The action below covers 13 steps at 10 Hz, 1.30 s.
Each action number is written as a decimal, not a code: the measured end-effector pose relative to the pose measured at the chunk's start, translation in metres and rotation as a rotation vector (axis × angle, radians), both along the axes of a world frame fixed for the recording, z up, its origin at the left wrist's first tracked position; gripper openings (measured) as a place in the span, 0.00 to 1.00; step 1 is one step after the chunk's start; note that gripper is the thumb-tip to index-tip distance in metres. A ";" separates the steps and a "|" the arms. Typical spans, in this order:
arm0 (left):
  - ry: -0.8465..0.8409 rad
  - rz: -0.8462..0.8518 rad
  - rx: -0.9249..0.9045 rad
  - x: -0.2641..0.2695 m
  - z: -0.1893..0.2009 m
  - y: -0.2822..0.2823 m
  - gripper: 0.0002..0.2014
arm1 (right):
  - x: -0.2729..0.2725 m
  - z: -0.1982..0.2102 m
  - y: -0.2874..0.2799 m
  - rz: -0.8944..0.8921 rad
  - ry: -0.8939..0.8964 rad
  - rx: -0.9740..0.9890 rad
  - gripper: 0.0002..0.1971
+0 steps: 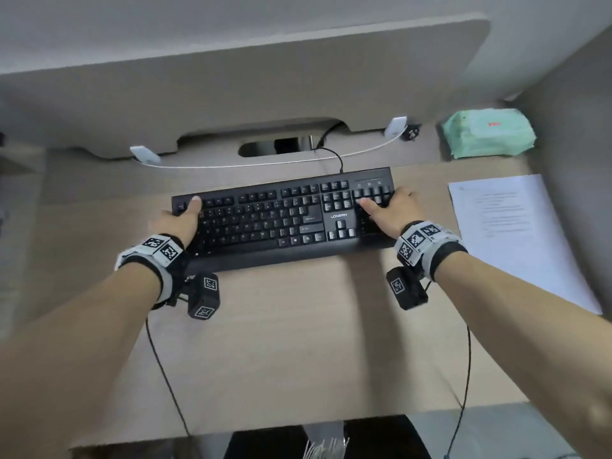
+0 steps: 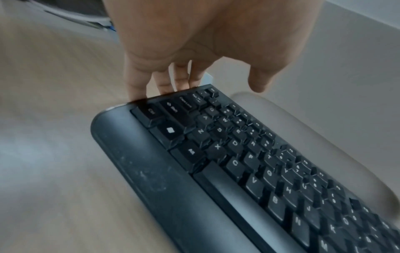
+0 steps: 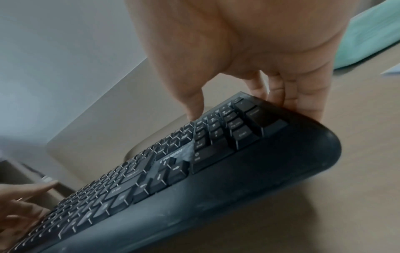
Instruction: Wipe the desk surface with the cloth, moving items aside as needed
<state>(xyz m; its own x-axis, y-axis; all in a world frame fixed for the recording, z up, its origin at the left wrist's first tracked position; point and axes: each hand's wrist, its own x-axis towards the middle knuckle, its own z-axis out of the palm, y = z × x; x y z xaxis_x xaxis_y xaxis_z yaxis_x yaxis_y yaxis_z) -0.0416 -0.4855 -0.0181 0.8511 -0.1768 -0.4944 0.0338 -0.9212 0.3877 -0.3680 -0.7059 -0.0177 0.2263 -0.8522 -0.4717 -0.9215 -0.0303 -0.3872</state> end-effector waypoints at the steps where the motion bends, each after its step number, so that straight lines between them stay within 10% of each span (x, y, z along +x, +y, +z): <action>1: -0.015 0.027 0.048 0.055 0.005 0.056 0.50 | 0.064 -0.003 0.044 0.018 -0.012 0.031 0.45; 6: 0.013 0.195 -0.198 0.237 -0.020 0.179 0.33 | 0.274 -0.026 0.148 0.001 -0.007 0.102 0.42; 13: 0.001 0.114 -0.350 0.233 -0.001 0.137 0.29 | 0.282 -0.010 0.131 0.166 0.041 0.055 0.32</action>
